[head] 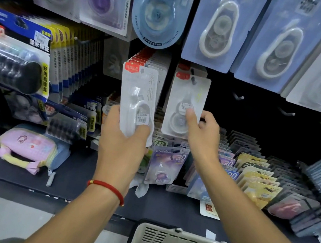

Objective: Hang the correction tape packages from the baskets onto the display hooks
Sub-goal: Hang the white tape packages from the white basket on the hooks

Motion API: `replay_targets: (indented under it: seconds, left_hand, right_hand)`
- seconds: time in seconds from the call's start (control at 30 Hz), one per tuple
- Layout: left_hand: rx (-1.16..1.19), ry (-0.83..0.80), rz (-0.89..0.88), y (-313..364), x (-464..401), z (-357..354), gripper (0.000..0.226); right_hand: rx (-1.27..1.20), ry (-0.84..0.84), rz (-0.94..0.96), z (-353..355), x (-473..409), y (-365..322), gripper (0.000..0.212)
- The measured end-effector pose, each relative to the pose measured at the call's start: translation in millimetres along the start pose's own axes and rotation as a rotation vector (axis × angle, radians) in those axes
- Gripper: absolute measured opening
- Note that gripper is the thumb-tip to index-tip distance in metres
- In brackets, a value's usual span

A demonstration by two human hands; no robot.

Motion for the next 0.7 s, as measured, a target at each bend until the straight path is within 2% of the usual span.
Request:
replay_targets:
  seconds: [0.17, 0.3, 0.33, 0.4, 0.47, 0.57, 0.63, 0.7]
  left_hand:
    - [-0.043, -0.039, -0.023, 1, 1, -4, 0.032]
    - [-0.051, -0.124, 0.037, 0, 2, -8, 0.041]
    - [-0.047, -0.137, 0.057, -2, 1, -8, 0.041]
    - [-0.044, -0.16, 0.077, -4, 1, -9, 0.038]
    - [-0.052, -0.18, 0.082, -4, 3, -11, 0.034]
    - [-0.063, -0.218, 0.091, -2, 7, -15, 0.036]
    - [-0.06, -0.249, 0.093, -1, 10, -21, 0.039]
    - [-0.048, -0.289, 0.08, 2, 13, -26, 0.042]
  right_hand:
    - [0.034, 0.021, -0.183, -25, -55, 20, 0.054]
    - [0.176, 0.002, -0.301, -26, -52, 27, 0.078]
    - [0.211, 0.01, -0.255, -23, -44, 25, 0.073]
    - [0.197, 0.011, -0.113, -13, -25, 16, 0.049]
    - [0.008, -0.038, -0.034, -2, -2, 1, 0.029]
    - [-0.224, -0.199, 0.051, 15, 26, -23, 0.036]
    - [-0.231, -0.289, 0.11, 25, 38, -37, 0.033]
    - [-0.238, -0.277, 0.121, 32, 41, -42, 0.024]
Point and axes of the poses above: each hand's wrist, its own x-axis away from the middle knuckle, its own z-axis out of the back of the hand, y = z × x, the point moved 2 cm from there along -x, towards the middle knuckle, and after that the axes turned 10 degrees about z, right-handed, at the moved point
